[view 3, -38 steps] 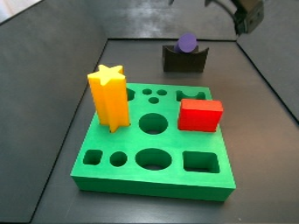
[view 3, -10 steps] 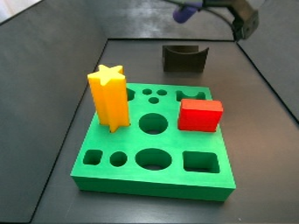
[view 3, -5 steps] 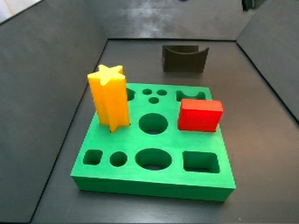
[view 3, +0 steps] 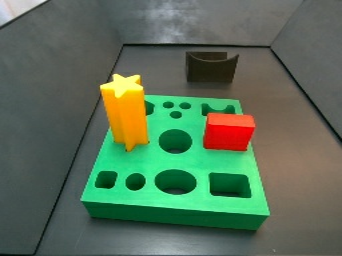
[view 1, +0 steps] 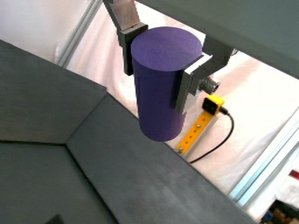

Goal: Pick up the round object. Move up. Place the round object on the fixture. Regrasp the round object. Move to above the board. Insert the round object.
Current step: Move to above the board.

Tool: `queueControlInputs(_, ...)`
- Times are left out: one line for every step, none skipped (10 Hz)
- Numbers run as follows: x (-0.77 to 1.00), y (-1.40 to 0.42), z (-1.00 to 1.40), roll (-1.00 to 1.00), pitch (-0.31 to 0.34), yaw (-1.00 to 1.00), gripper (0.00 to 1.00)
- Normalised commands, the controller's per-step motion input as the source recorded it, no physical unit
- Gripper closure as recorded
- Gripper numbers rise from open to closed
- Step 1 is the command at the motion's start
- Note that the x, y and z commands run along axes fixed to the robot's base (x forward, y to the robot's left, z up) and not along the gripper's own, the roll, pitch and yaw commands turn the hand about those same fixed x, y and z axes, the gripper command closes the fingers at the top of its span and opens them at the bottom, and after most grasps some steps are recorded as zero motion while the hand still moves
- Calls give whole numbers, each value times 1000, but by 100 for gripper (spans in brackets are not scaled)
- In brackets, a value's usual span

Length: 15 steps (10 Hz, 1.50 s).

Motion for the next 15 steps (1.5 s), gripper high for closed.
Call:
queueControlInputs(-468,-1000,260,-1000,-74,-114,100)
queueControlInputs(-499,-1000,277,-1000,-80,-117,100)
queueControlInputs(-513,-1000,264,-1000,-87,-123,100)
queueControlInputs(-529,-1000,274,-1000,-90,-131,100)
queueControlInputs(-545,-1000,277,-1000,-91,-136,100)
queueControlInputs(-566,-1000,277,-1000,-88,-140,100)
queueControlInputs(-603,-1000,290,-1000,-91,-144,100)
queueControlInputs(-645,-1000,297,-1000,-99,-146,100)
queueControlInputs(-589,-829,255,-1000,-107,-142,100)
queueControlInputs(-380,-436,144,-1000,-121,-137,100)
queueControlInputs(-256,-221,78,-1000,-126,-128,100)
queueControlInputs(-181,-108,43,-785,-109,-90,100)
queueControlInputs(-143,-56,33,-556,-97,-55,100)
queueControlInputs(-110,-29,19,-373,-88,-35,100)
queueControlInputs(-75,-3,8,-222,-67,-20,100)
